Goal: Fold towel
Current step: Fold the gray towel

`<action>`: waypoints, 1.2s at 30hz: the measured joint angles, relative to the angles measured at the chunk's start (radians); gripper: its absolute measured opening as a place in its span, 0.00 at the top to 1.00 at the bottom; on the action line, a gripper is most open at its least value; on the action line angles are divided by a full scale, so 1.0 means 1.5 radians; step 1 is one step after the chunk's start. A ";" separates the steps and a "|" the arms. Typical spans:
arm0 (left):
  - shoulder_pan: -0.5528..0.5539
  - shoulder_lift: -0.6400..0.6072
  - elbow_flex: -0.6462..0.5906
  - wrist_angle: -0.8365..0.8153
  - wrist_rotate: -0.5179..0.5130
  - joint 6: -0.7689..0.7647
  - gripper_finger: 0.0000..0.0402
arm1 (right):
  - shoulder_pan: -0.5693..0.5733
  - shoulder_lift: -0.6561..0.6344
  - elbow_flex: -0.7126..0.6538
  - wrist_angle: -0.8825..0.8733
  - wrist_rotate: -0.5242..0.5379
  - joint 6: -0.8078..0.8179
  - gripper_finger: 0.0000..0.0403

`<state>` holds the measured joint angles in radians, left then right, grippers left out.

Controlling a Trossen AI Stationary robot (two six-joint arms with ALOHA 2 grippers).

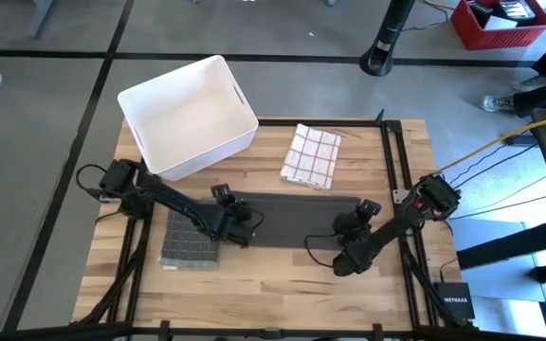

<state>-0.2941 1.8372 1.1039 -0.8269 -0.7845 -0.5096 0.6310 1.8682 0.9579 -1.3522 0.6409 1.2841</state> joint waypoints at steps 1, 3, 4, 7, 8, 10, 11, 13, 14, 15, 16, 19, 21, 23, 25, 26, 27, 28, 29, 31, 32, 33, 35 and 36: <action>-0.001 -0.009 0.010 -0.010 -0.007 0.008 0.60 | 0.003 -0.008 0.015 -0.024 0.012 -0.004 0.51; -0.001 -0.032 0.019 -0.008 -0.016 0.023 0.56 | 0.008 -0.031 0.041 -0.058 0.049 -0.005 0.45; -0.001 -0.041 0.019 0.001 -0.018 0.034 0.55 | 0.009 -0.043 0.051 -0.063 0.067 -0.007 0.43; -0.001 -0.064 0.019 0.034 0.001 0.053 0.53 | 0.006 -0.093 0.058 -0.015 0.113 -0.031 0.40; 0.000 -0.068 0.015 0.057 0.030 0.067 0.52 | 0.006 -0.112 0.052 0.028 0.123 -0.051 0.40; 0.006 -0.069 -0.005 0.122 0.129 0.102 0.53 | 0.001 -0.142 0.025 0.137 0.124 -0.126 0.40; 0.010 -0.068 -0.018 0.150 0.188 0.113 0.53 | -0.005 -0.155 0.009 0.195 0.108 -0.170 0.40; 0.016 -0.064 -0.051 0.215 0.299 0.122 0.54 | -0.019 -0.177 -0.028 0.309 0.038 -0.253 0.40; 0.018 -0.062 -0.068 0.243 0.335 0.119 0.54 | -0.026 -0.183 -0.048 0.361 0.002 -0.288 0.40; 0.018 -0.060 -0.085 0.262 0.354 0.114 0.54 | -0.032 -0.186 -0.068 0.408 -0.035 -0.316 0.40; 0.018 -0.060 -0.101 0.275 0.361 0.102 0.55 | -0.039 -0.187 -0.086 0.448 -0.072 -0.340 0.40; 0.017 -0.063 -0.130 0.289 0.362 0.056 0.54 | -0.047 -0.187 -0.129 0.516 -0.165 -0.377 0.40; 0.012 -0.064 -0.143 0.290 0.367 0.029 0.54 | -0.047 -0.191 -0.146 0.528 -0.192 -0.387 0.40; 0.004 -0.065 -0.149 0.278 0.373 0.022 0.54 | -0.046 -0.192 -0.152 0.508 -0.206 -0.387 0.40; -0.003 -0.064 -0.149 0.276 0.371 0.021 0.54 | -0.042 -0.192 -0.153 0.491 -0.218 -0.387 0.40; -0.005 -0.068 -0.148 0.279 0.372 0.026 0.54 | -0.043 -0.194 -0.150 0.485 -0.221 -0.392 0.40; -0.005 -0.070 -0.145 0.278 0.373 0.033 0.54 | -0.043 -0.196 -0.145 0.480 -0.223 -0.400 0.40; -0.005 -0.072 -0.140 0.274 0.375 0.038 0.54 | -0.043 -0.198 -0.136 0.476 -0.223 -0.406 0.40; -0.005 -0.077 -0.135 0.269 0.379 0.043 0.54 | -0.042 -0.202 -0.128 0.465 -0.224 -0.408 0.40; -0.005 -0.089 -0.124 0.248 0.386 0.052 0.54 | -0.041 -0.216 -0.108 0.447 -0.230 -0.408 0.40; -0.006 -0.096 -0.117 0.246 0.388 0.059 0.54 | -0.042 -0.226 -0.092 0.449 -0.227 -0.406 0.40; -0.006 -0.104 -0.106 0.258 0.387 0.065 0.54 | -0.042 -0.238 -0.079 0.447 -0.222 -0.399 0.40; -0.006 -0.127 -0.089 0.286 0.376 0.084 0.54 | -0.041 -0.266 -0.058 0.415 -0.206 -0.373 0.40; -0.005 -0.133 -0.085 0.308 0.363 0.095 0.54 | -0.041 -0.283 -0.052 0.397 -0.197 -0.359 0.40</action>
<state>-0.3017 1.6379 0.9768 -0.3653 -0.2397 -0.3668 0.5701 1.4443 0.8793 -0.7564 0.3451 0.7458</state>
